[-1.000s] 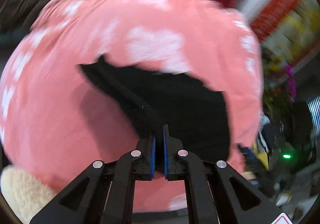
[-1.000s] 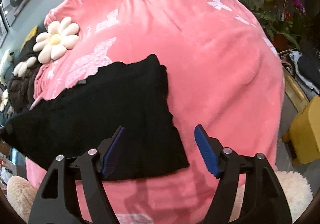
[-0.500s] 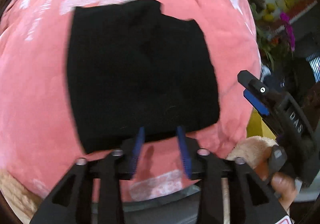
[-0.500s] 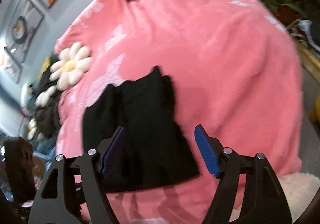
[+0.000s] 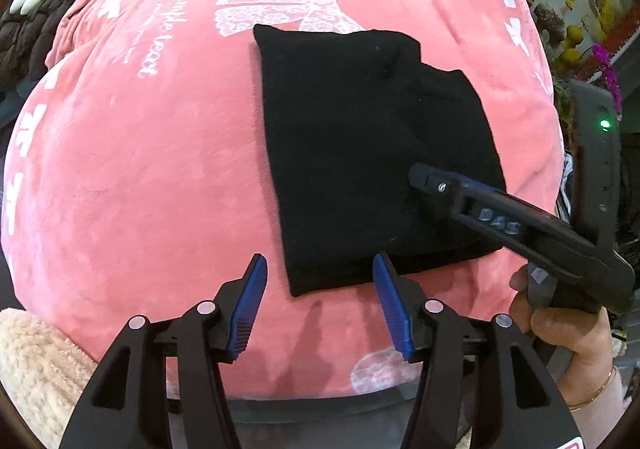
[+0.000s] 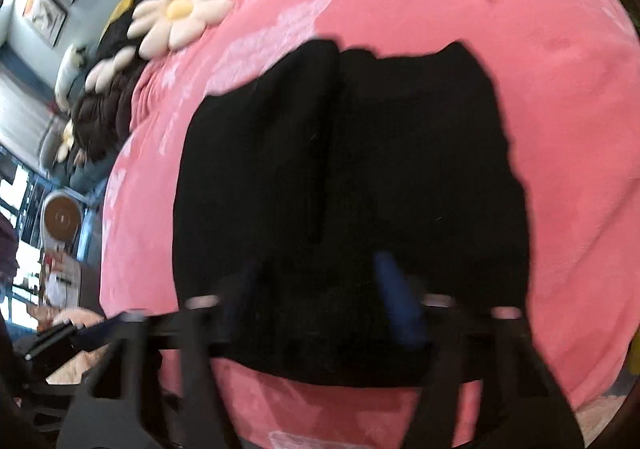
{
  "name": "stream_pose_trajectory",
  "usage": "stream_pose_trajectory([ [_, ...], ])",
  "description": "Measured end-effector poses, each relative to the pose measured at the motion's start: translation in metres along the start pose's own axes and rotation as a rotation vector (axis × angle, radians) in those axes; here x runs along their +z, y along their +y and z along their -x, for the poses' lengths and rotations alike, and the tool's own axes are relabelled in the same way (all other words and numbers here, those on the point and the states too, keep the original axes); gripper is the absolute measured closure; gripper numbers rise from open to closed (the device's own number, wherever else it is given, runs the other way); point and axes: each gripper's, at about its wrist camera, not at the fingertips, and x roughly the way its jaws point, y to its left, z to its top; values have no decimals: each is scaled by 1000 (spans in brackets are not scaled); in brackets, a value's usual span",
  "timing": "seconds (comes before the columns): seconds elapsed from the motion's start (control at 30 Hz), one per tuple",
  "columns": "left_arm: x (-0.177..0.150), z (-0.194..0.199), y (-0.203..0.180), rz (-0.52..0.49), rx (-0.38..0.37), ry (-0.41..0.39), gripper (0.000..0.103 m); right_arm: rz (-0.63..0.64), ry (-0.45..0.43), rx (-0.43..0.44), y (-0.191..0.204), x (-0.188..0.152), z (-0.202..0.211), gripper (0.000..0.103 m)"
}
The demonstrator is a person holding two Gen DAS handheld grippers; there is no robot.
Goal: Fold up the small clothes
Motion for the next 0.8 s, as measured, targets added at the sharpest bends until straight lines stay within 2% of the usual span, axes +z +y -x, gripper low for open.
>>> stream_pose_trajectory([
  [0.03, -1, -1, 2, 3, 0, 3, 49, 3, 10, 10, 4, -1, -2, 91],
  [0.13, -4, -4, 10, 23, -11, 18, 49, 26, -1, -5, 16, 2, 3, 93],
  [0.23, -8, -6, 14, 33, -6, 26, 49, 36, -19, 21, 26, 12, 14, 94],
  [0.37, -8, -5, 15, 34, -4, 34, 49, 77, -151, 74, 40, 38, 64, 94],
  [0.43, -8, -4, 15, 33, -5, 31, 49, 71, -203, 54, 28, 38, 90, 94],
  [0.5, -7, -6, 15, 34, -8, 33, 45, 58, -165, -28, 4, 26, 84, 94],
  [0.57, -6, -10, 13, 35, -13, 37, 44, 10, -40, -103, -29, 8, 46, 93],
  [0.63, -5, -17, 8, 30, -22, 52, 44, -60, 76, -140, -57, -12, 14, 93],
  [0.7, -5, -21, 4, 23, -21, 63, 44, -87, 62, -120, -62, -18, 16, 90],
  [0.8, -5, -23, 0, 3, -21, 68, 44, -82, -16, -78, -55, -6, 35, 88],
])
